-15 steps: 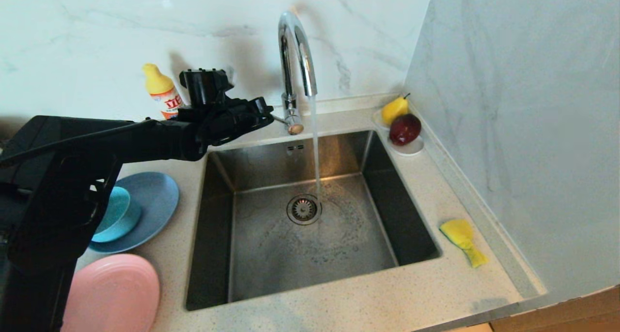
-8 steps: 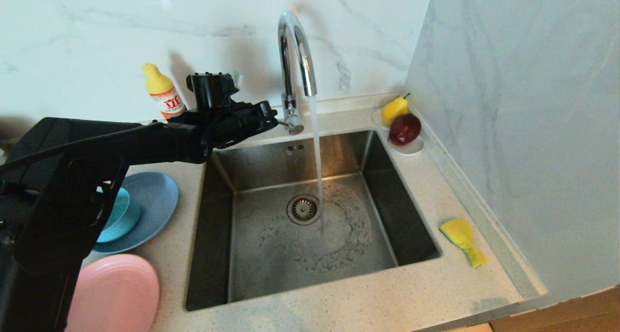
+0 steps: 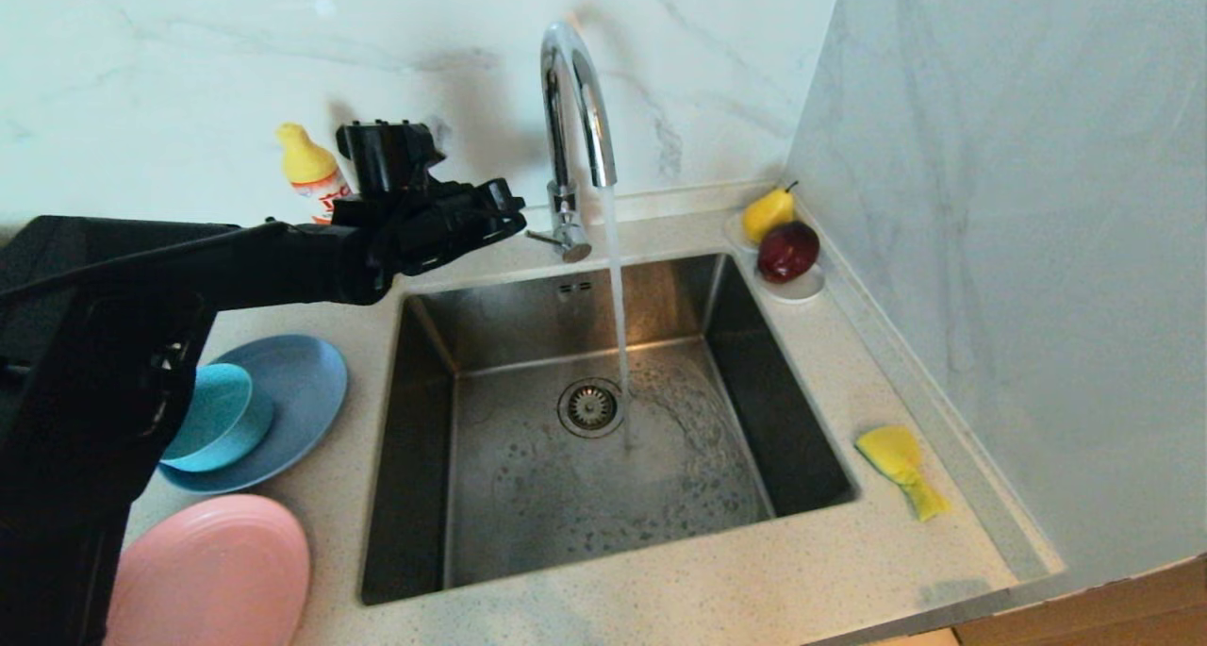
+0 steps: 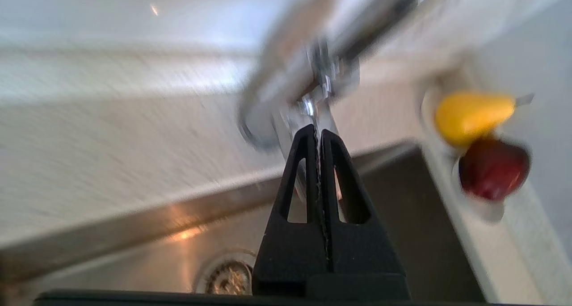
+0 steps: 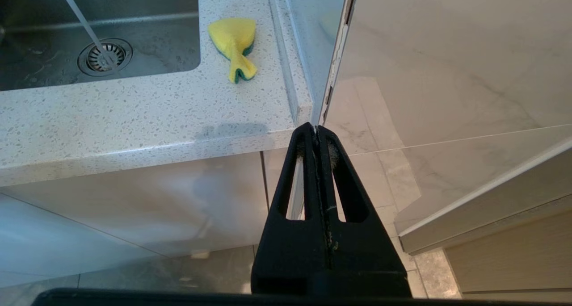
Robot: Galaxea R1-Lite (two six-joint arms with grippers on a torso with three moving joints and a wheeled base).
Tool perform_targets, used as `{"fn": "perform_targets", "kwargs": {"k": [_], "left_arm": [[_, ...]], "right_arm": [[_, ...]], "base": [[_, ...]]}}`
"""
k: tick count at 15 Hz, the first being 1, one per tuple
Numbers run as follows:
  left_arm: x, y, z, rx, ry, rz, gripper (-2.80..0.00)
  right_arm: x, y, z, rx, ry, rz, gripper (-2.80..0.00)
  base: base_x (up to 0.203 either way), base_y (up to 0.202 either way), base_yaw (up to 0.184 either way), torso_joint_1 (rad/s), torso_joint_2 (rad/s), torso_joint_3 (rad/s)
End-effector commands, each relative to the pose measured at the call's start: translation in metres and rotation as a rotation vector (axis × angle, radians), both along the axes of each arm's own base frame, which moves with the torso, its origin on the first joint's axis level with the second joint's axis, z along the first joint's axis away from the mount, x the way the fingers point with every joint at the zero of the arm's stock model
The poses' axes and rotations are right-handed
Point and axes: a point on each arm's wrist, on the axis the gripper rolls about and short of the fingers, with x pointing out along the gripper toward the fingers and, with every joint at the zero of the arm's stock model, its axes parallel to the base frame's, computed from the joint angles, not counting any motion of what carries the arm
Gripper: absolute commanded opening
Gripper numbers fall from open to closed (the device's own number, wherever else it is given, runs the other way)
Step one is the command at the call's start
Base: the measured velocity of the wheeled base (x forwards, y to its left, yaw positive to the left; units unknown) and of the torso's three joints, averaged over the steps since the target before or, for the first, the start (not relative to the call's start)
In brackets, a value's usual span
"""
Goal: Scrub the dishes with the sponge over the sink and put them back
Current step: Turn on the faucet, then pick up a bowl and the sponge
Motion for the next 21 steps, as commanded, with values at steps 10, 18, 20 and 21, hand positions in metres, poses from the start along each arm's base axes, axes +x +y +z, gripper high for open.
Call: {"fn": "perform_targets", "kwargs": {"k": [10, 18, 20, 21], "left_arm": [[-0.165, 0.049, 0.146, 0.015, -0.218, 0.218, -2.8], [-0.366, 0.096, 0.146, 0.187, -0.372, 0.557, -2.8], [-0.409, 0.106, 0.115, 0.226, -0.366, 0.61, -2.8], [-0.426, 0.11, 0.098, 0.24, -0.361, 0.639, -2.8]], "right_arm": [[0.0, 0.0, 0.0, 0.0, 0.0, 0.0, -2.8], [0.0, 0.0, 0.0, 0.0, 0.0, 0.001, -2.8], [0.0, 0.0, 0.0, 0.0, 0.0, 0.0, -2.8], [0.0, 0.0, 0.0, 0.0, 0.0, 0.0, -2.8]], "base": [[0.0, 0.0, 0.0, 0.0, 0.0, 0.0], [0.0, 0.0, 0.0, 0.0, 0.0, 0.0], [0.0, 0.0, 0.0, 0.0, 0.0, 0.0], [0.0, 0.0, 0.0, 0.0, 0.0, 0.0]]}}
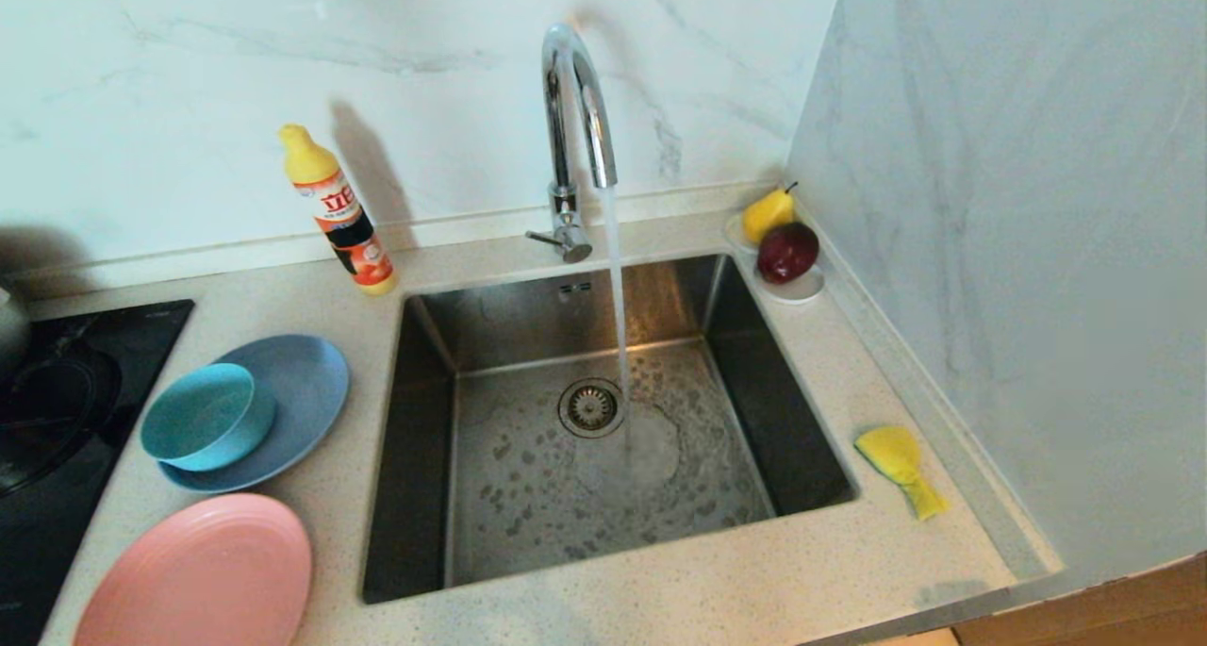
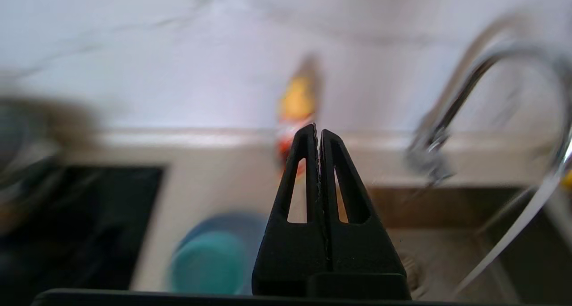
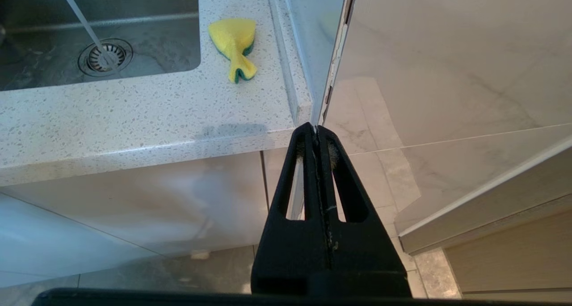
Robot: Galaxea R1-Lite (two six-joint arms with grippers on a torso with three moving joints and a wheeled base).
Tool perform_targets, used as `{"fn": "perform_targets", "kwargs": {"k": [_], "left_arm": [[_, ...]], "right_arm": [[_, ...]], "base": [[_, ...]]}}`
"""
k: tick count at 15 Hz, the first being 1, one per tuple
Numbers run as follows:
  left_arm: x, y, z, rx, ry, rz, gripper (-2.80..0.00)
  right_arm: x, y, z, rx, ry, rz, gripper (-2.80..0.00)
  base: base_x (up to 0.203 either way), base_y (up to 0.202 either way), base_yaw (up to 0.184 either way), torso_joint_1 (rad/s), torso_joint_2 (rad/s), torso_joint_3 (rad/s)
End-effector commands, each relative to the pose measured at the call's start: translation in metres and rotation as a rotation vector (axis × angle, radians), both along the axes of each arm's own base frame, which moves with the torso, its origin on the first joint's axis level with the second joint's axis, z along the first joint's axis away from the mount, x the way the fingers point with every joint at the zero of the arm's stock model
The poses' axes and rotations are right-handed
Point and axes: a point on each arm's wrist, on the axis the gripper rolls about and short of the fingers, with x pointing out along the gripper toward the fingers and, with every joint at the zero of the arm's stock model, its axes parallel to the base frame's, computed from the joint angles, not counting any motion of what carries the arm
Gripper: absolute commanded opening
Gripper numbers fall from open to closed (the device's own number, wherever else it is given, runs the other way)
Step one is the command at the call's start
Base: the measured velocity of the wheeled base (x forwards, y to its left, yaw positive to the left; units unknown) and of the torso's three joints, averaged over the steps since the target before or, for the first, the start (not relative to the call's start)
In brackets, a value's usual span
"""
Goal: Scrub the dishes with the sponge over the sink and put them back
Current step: Pick up a bowl and the sponge
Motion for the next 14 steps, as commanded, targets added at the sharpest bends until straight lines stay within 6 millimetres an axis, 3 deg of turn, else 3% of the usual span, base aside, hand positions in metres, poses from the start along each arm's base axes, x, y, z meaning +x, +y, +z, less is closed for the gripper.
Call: {"fn": "perform_targets", "kwargs": {"k": [1, 5, 8, 11, 14], "left_arm": [[-0.073, 0.016, -0.038, -0.005, -0.074, 0.061, -2.8], [-0.124, 0.023, -0.112, 0.012, -0.06, 0.185, -2.8], [-0.148, 0.022, -0.162, 0.027, -0.021, 0.212, -2.8], [-0.147, 0.019, -0.225, 0.07, 0.093, 0.121, -2.8], [-0.132, 0.016, -0.267, 0.113, 0.245, -0.005, -2.8]], "right_arm": [[0.0, 0.0, 0.0, 0.0, -0.001, 0.0, -2.8], [0.0, 0.0, 0.0, 0.0, -0.001, 0.0, -2.8], [0.0, 0.0, 0.0, 0.0, -0.001, 0.0, -2.8], [0.0, 0.0, 0.0, 0.0, -0.001, 0.0, -2.8], [0.0, 0.0, 0.0, 0.0, -0.001, 0.0, -2.8]], "base": [[0.0, 0.0, 0.0, 0.0, 0.0, 0.0], [0.0, 0.0, 0.0, 0.0, 0.0, 0.0], [0.0, 0.0, 0.0, 0.0, 0.0, 0.0], [0.0, 0.0, 0.0, 0.0, 0.0, 0.0], [0.0, 0.0, 0.0, 0.0, 0.0, 0.0]]}}
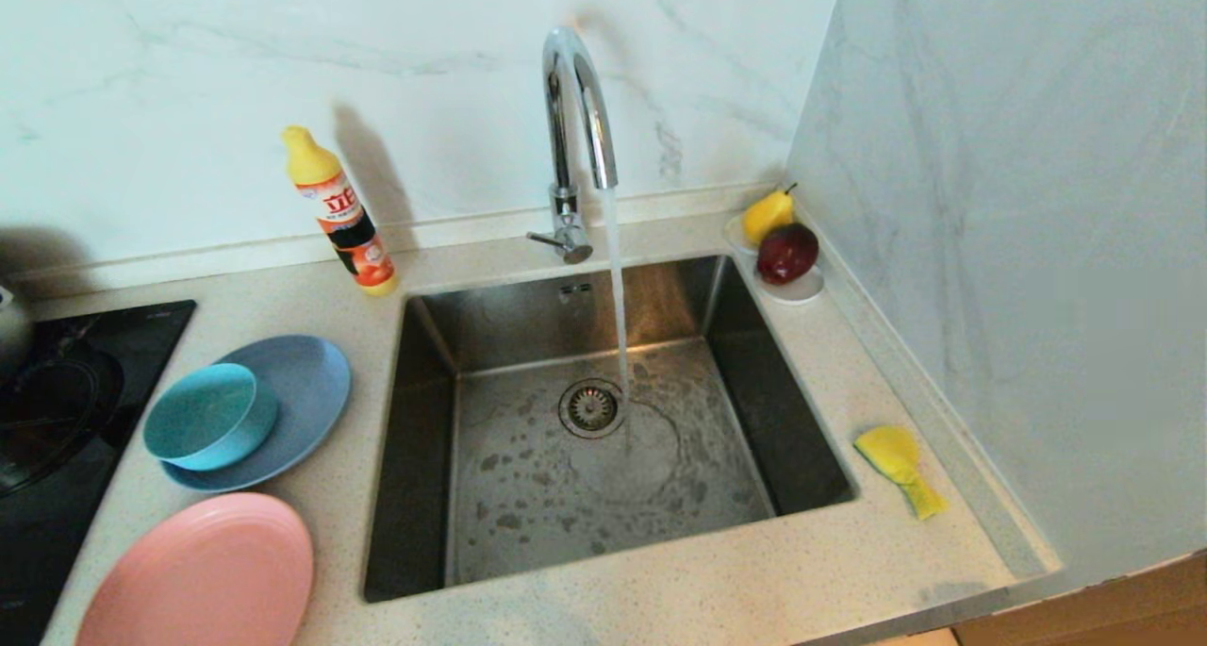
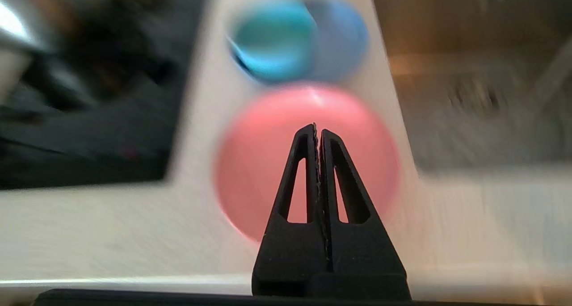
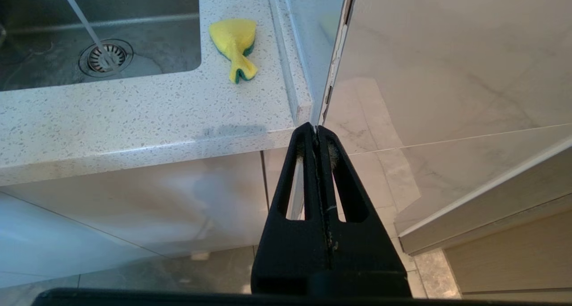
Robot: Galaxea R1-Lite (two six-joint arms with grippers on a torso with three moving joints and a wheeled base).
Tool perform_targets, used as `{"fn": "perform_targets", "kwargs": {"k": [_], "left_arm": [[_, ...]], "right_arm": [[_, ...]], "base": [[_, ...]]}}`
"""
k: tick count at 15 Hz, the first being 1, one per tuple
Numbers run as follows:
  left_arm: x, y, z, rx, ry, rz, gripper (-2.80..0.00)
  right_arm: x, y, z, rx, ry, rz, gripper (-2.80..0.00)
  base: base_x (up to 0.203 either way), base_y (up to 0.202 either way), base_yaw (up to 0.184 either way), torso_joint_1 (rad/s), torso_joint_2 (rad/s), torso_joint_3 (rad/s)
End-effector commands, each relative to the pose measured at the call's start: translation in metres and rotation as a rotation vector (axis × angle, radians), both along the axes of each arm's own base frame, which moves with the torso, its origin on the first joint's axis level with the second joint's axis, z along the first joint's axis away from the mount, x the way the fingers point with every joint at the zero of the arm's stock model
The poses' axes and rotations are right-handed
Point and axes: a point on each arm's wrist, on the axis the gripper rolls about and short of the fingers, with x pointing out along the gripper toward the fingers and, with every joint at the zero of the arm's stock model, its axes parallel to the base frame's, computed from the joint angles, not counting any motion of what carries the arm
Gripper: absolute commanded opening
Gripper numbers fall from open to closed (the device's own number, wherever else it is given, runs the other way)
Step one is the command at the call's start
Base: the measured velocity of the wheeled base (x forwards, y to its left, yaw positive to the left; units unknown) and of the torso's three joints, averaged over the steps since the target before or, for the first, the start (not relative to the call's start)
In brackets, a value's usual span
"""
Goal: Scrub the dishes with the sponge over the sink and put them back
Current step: Pick up a bowl and the sponge
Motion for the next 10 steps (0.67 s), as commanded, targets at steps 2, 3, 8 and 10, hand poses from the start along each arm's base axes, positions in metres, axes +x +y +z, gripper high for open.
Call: {"fn": "perform_targets", "kwargs": {"k": [2, 3, 8, 10], "left_arm": [[0.0062, -0.0036, -0.0292, 0.006, 0.057, -0.152, -2.8], [0.0076, -0.0043, -0.0346, -0.015, 0.076, -0.183, -2.8], [0.0078, -0.0044, -0.0345, -0.035, 0.07, -0.188, -2.8], [0.0078, -0.0044, -0.0345, -0.035, 0.07, -0.185, -2.8]], "right_arm": [[0.0, 0.0, 0.0, 0.0, 0.0, 0.0, -2.8], [0.0, 0.0, 0.0, 0.0, 0.0, 0.0, -2.8], [0.0, 0.0, 0.0, 0.0, 0.0, 0.0, -2.8], [0.0, 0.0, 0.0, 0.0, 0.0, 0.0, -2.8]], "base": [[0.0, 0.0, 0.0, 0.0, 0.0, 0.0], [0.0, 0.0, 0.0, 0.0, 0.0, 0.0], [0.0, 0.0, 0.0, 0.0, 0.0, 0.0], [0.0, 0.0, 0.0, 0.0, 0.0, 0.0]]}}
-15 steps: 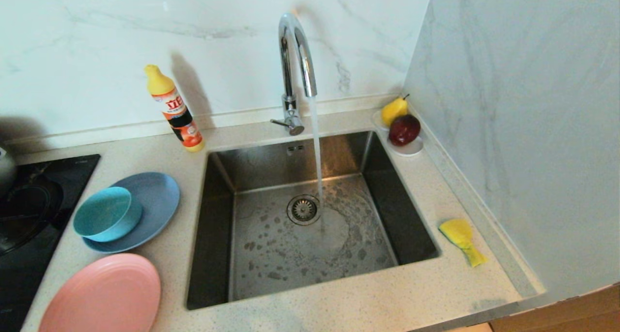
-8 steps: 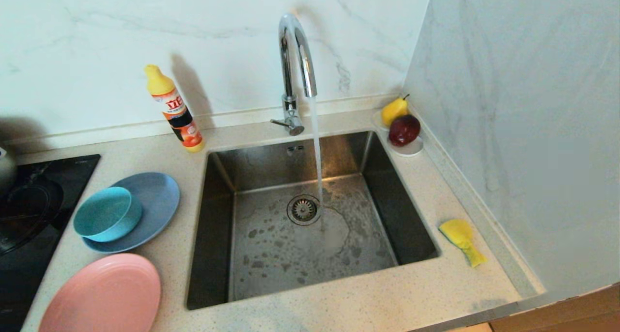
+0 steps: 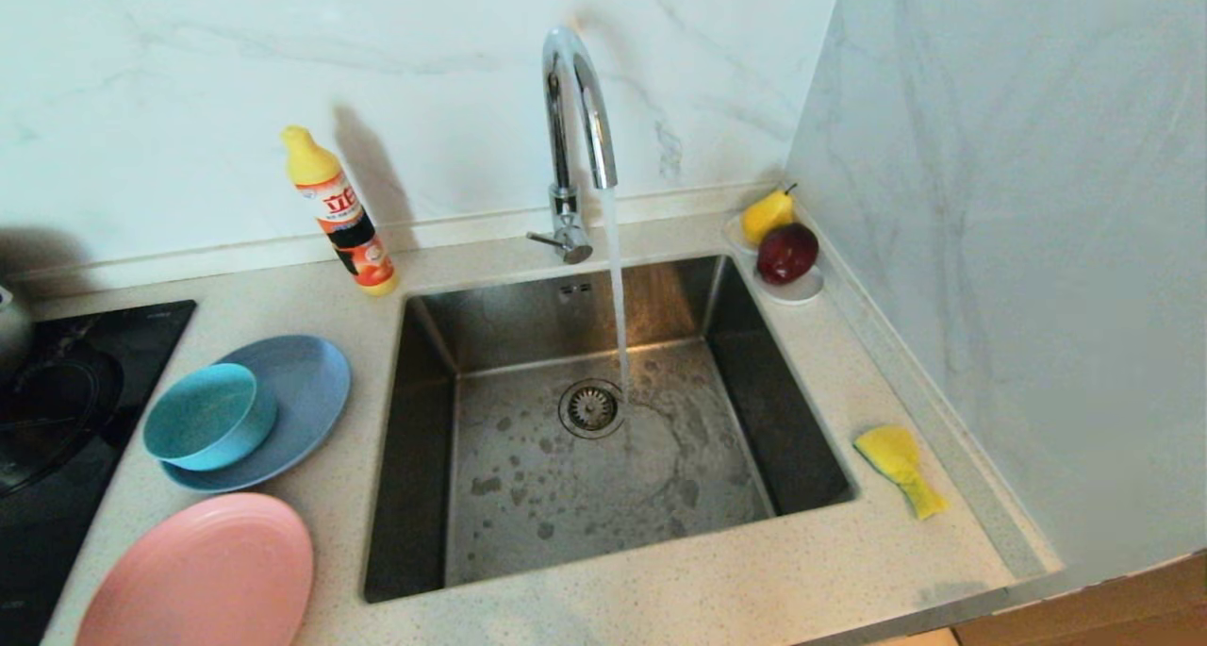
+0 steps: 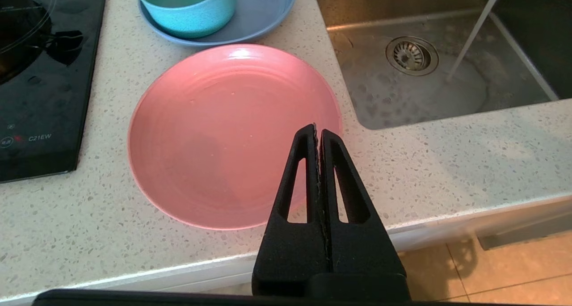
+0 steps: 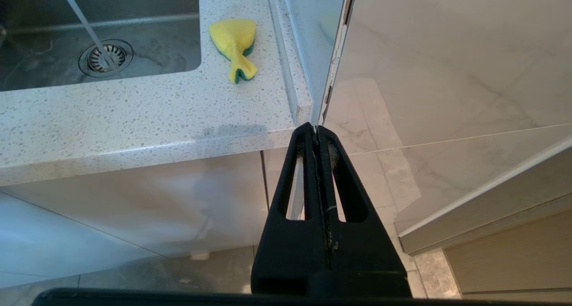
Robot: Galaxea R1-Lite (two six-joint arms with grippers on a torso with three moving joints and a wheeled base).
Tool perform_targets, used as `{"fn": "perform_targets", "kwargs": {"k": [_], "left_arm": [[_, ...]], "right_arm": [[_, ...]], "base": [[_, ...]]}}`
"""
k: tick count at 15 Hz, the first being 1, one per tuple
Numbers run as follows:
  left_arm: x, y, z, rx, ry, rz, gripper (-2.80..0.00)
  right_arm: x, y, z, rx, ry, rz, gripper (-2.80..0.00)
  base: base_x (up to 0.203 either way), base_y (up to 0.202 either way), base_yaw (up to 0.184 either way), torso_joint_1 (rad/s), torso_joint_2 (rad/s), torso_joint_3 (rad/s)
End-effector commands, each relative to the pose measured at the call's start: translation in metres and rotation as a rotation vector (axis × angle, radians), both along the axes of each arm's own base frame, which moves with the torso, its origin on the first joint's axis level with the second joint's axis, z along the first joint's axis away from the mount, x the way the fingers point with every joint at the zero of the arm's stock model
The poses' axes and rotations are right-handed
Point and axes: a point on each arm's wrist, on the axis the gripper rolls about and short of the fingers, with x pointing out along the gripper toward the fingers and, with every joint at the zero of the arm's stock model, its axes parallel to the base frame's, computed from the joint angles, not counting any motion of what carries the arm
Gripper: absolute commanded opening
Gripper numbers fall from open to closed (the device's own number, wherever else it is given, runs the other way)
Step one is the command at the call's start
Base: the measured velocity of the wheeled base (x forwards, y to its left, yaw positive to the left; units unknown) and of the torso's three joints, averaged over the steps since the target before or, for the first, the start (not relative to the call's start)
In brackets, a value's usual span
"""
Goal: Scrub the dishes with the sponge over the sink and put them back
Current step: Pick up a bowl and the sponge
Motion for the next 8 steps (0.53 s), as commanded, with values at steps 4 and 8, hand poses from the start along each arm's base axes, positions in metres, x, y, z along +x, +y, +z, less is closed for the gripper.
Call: {"fn": "perform_targets", "kwargs": {"k": [4, 8], "left_arm": [[0.0004, 0.0, -0.0006, 0.0, 0.01, 0.0, -2.8], [0.0004, 0.0, -0.0006, 0.0, 0.01, 0.001, -2.8]], "right_arm": [[0.0, 0.0, 0.0001, 0.0, -0.001, 0.0, -2.8], [-0.0001, 0.0, 0.0001, -0.002, -0.003, -0.002, -2.8]], "base": [[0.0, 0.0, 0.0, 0.0, 0.0, 0.0], [0.0, 0.0, 0.0, 0.0, 0.0, 0.0]]}}
